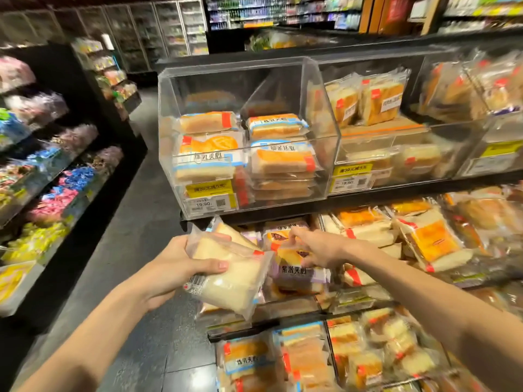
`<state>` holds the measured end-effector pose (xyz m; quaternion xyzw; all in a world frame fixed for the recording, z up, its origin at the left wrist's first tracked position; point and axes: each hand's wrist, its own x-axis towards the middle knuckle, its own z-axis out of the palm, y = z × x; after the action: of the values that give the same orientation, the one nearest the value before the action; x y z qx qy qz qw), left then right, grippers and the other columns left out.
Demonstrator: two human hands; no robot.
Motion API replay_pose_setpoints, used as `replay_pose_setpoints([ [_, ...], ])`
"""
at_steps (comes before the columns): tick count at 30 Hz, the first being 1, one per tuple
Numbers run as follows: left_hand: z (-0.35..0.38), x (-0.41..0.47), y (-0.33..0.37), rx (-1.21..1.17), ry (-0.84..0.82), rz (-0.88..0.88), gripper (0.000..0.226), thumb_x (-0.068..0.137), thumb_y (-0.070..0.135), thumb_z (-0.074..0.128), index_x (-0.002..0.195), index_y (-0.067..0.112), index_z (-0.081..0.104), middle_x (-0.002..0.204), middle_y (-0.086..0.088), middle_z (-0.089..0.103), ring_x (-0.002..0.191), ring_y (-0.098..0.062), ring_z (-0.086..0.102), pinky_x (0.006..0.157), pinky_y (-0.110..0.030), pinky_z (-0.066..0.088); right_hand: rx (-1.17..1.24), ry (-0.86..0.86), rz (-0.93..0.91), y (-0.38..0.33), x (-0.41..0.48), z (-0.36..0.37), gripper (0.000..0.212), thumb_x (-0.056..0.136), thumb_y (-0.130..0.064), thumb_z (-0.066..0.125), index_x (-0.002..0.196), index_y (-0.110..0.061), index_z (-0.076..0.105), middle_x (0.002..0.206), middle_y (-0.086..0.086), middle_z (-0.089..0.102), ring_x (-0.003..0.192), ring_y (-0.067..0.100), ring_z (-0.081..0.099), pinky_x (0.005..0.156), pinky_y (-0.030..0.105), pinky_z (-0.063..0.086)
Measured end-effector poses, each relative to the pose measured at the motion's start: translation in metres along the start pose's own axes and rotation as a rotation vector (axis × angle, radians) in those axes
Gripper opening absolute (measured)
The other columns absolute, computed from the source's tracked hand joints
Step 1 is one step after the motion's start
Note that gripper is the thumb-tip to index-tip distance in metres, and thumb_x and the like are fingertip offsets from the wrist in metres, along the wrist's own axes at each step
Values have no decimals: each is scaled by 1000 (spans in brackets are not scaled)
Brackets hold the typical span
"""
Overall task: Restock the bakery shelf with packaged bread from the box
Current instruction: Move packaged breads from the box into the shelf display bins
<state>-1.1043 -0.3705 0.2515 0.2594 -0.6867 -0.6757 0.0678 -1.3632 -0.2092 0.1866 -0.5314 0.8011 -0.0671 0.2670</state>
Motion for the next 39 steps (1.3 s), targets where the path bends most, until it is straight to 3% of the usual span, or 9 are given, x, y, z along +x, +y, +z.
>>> replay_pose_setpoints([
  [3, 4, -5, -11, -113, 3, 1, 91, 28, 30, 102, 112, 14, 72, 112, -16, 73, 101, -27, 71, 74, -35, 61, -8, -49, -27, 0, 13, 4, 48, 92, -14, 67, 133, -22, 44, 138, 1, 54, 124, 23, 52, 103, 37, 42],
  [12, 3, -14, -38, -260, 11, 5, 83, 28, 26, 103, 106, 18, 76, 114, -17, 72, 101, -28, 71, 73, -34, 61, -457, 260, -182, 2, 26, 29, 43, 97, -21, 58, 137, -31, 45, 134, 4, 57, 124, 25, 49, 97, 38, 40],
  [18, 1, -11, -40, -281, 3, -4, 89, 30, 24, 103, 113, 15, 72, 117, -19, 70, 104, -30, 70, 74, -37, 61, -637, 252, -130, -2, 22, 40, 47, 95, -19, 56, 141, -26, 47, 138, 5, 42, 134, 26, 32, 105, 46, 33],
  [21, 1, -9, -37, -272, -23, 2, 81, 33, 23, 102, 109, 18, 75, 117, -19, 70, 105, -31, 69, 74, -38, 61, -363, 347, -115, -15, 7, 24, 36, 96, -26, 59, 132, -22, 55, 128, 1, 53, 122, 20, 49, 101, 38, 42],
  [26, 5, -3, -21, -223, -78, 27, 80, 33, 26, 102, 108, 20, 75, 119, -17, 69, 106, -31, 68, 74, -38, 60, 780, 189, -137, -64, -36, -36, 42, 100, -41, 49, 113, -5, 67, 98, 1, 71, 83, 12, 66, 75, 28, 55],
  [31, 18, 4, 24, -150, -182, 135, 54, 45, 15, 89, 97, 24, 78, 104, -16, 73, 93, -26, 70, 72, -34, 60, 462, 73, -265, -74, -52, -79, 39, 90, -33, 69, 126, -18, 64, 104, -2, 70, 87, 2, 61, 73, 20, 50],
  [34, 20, 7, 57, -120, -199, 195, 59, 49, 12, 86, 106, 17, 73, 104, -17, 72, 93, -26, 70, 71, -35, 60, 539, -17, -360, -80, -61, -107, 18, 89, -39, 68, 101, -27, 72, 88, -3, 62, 77, 16, 50, 66, 35, 38],
  [37, 18, 6, 93, -98, -141, 261, 74, 49, 13, 87, 118, 5, 63, 100, -16, 73, 89, -25, 72, 66, -33, 59, 593, 93, -432, -85, -68, -136, 18, 86, -40, 69, 96, -25, 72, 94, -2, 67, 88, 16, 56, 77, 37, 41],
  [39, 15, 2, 118, -52, -121, 342, 56, 57, 7, 89, 109, 8, 69, 99, -15, 74, 86, -24, 72, 65, -34, 61, 586, 179, -445, -86, -73, -156, 18, 85, -41, 70, 95, -25, 72, 93, 4, 67, 86, 22, 55, 74, 40, 41],
])
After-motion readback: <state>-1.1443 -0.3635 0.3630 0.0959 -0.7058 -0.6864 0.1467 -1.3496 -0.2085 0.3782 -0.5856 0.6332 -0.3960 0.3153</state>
